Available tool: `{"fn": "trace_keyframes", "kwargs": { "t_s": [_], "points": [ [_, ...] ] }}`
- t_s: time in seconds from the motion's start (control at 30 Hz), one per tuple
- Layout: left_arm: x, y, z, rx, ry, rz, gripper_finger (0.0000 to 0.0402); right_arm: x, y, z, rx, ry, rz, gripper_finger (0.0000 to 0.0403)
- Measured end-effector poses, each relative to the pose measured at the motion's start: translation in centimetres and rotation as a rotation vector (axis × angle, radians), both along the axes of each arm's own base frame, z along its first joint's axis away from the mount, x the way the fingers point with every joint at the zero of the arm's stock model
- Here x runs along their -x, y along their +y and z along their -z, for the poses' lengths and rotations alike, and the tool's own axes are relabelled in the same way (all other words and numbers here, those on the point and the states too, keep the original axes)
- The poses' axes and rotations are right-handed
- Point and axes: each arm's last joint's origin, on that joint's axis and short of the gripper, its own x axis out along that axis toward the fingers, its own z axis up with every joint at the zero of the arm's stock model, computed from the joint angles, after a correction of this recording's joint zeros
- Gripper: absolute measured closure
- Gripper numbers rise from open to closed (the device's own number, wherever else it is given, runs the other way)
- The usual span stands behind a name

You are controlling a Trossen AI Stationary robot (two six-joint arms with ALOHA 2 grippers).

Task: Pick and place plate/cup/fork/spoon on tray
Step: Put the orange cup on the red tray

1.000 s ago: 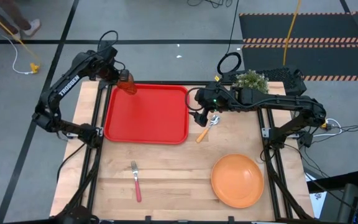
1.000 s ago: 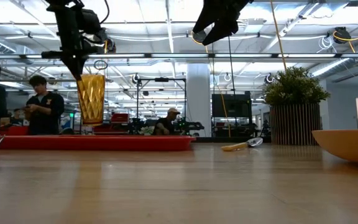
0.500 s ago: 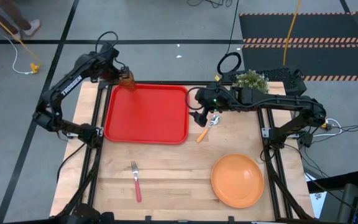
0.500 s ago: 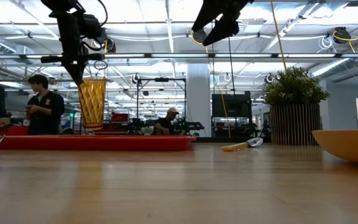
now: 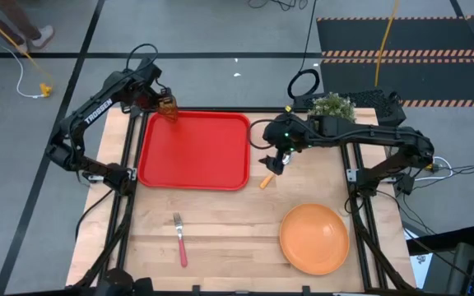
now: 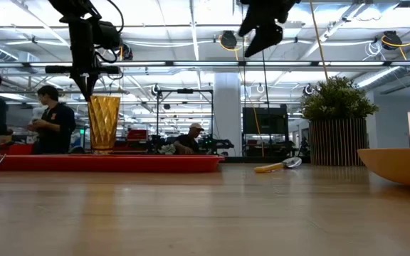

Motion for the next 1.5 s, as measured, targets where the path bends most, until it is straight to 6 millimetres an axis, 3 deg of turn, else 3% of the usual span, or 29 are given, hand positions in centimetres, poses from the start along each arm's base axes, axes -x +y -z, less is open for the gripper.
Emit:
{"fn": "trace_keyframes", "kwargs": {
  "t_s": [0.17, 0.5, 0.67, 0.77, 0.9, 1.1, 1.33, 1.5],
  "points": [
    [-0.1, -0.2, 0.3, 0.026, 0.023, 0.011, 0.0396, 2.0, 0.3, -0.9, -0.002, 0.029, -0.020, 0.0003],
    [-0.5, -0.4, 1.3, 0.040, 0.032, -0.028, 0.0396, 5.9, 0.8, -4.3, 0.058, -0.104, -0.042, 0.0003],
    [-2.5, -0.9, 1.1, 0.007, -0.068, 0.045, 0.0392, 6.8, 0.9, -4.8, 0.094, -0.134, -0.047, 0.0003],
    [-3.8, -1.7, 0.6, -0.024, -0.118, 0.090, 0.0396, 6.7, 0.8, -4.0, 0.097, -0.138, -0.039, 0.0003],
    [-5.3, -3.0, 0.5, -0.016, -0.133, 0.122, 0.0395, 5.1, 0.5, -1.7, 0.066, -0.205, -0.018, 0.0004],
    [-6.5, -5.2, 0.3, 0.006, -0.142, 0.159, 0.0396, 0.9, 0.0, 2.2, 0.024, -0.365, -0.106, 0.0034],
    [-6.8, -6.7, -0.6, -0.026, -0.157, 0.184, 0.0395, -4.6, -1.0, 7.7, 0.111, -0.321, -0.180, 0.0119],
    [-6.7, -7.4, -1.1, -0.043, -0.166, 0.218, 0.0396, -7.2, -2.0, 11.7, 0.127, -0.289, -0.175, 0.0196]
  ]
}}
